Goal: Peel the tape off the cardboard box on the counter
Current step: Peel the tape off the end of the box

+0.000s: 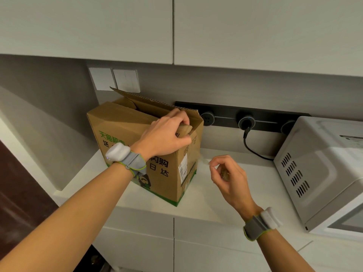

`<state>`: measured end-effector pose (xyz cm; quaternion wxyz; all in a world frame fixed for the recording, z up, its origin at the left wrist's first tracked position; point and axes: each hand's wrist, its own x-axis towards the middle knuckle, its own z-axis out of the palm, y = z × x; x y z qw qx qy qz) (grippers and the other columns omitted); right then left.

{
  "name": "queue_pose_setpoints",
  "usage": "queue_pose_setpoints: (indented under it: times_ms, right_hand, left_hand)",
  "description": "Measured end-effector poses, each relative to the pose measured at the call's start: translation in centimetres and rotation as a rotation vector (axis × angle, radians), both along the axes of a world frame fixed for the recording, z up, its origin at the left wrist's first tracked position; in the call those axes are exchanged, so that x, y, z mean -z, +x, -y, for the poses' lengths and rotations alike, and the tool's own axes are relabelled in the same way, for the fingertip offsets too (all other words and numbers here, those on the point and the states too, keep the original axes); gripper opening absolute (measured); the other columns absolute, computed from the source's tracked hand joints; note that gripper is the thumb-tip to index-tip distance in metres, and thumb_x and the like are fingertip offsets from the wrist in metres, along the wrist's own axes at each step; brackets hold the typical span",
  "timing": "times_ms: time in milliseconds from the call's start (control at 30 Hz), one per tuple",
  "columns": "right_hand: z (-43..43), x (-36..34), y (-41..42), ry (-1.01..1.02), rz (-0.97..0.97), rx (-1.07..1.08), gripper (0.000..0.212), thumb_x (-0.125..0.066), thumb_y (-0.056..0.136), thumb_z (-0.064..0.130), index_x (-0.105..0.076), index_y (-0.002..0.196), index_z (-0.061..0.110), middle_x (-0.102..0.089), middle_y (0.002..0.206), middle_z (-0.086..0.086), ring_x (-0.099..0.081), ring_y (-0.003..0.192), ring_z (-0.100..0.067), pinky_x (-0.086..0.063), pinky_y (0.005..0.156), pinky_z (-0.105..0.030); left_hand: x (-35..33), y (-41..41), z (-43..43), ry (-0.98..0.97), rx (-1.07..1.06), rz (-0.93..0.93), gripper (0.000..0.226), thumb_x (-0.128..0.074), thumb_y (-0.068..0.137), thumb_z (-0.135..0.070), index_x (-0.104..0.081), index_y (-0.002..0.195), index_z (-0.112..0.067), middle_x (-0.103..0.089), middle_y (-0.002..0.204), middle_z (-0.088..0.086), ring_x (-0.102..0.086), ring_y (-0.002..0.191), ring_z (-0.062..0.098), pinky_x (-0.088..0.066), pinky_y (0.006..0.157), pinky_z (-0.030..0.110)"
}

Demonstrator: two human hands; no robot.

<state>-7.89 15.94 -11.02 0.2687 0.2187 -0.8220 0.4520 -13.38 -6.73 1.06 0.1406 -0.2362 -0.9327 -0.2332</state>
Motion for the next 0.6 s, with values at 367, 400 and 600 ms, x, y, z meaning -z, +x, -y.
queue_pose_setpoints:
  times_ms: [367, 400, 600]
  right_hand:
    - [2.2, -5.4, 1.6, -0.566, 0.32, -0.083, 0.016, -0.062, 0.1, 0.019, -0.056, 0.091, 0.007, -0.052, 0.054, -0.021, -0.044, 0.044, -0.021, -0.037, 0.045, -0.031]
    - [2.3, -5.8, 1.7, -0.575, 0.317, -0.087, 0.019, -0.062, 0.1, 0.02, -0.056, 0.09, 0.005, -0.052, 0.054, -0.018, -0.044, 0.044, -0.02, -0.037, 0.045, -0.031]
    - [2.0, -7.8, 2.2, -0.572, 0.242, -0.112, 0.027, -0.066, 0.096, 0.016, -0.05, 0.087, -0.003, -0.061, 0.073, -0.012, -0.048, 0.049, -0.021, -0.039, 0.045, -0.032]
  left_hand:
    - [0.8, 0.8, -1.3, 0.305, 0.085, -0.218, 0.024, -0.07, 0.096, -0.04, -0.063, 0.107, -0.019, -0.058, 0.112, -0.005, -0.05, 0.11, 0.015, -0.045, 0.093, 0.034]
    - [1.0, 1.2, -1.4, 0.355, 0.097, -0.278, 0.022, -0.071, 0.095, -0.036, -0.065, 0.103, -0.016, -0.059, 0.11, -0.004, -0.05, 0.11, 0.018, -0.042, 0.096, 0.033]
    - [0.4, 4.4, -2.6, 0.467, 0.106, -0.489, 0.025, -0.072, 0.092, -0.038, -0.073, 0.095, -0.014, -0.065, 0.107, -0.003, -0.052, 0.112, 0.016, -0.038, 0.098, 0.027]
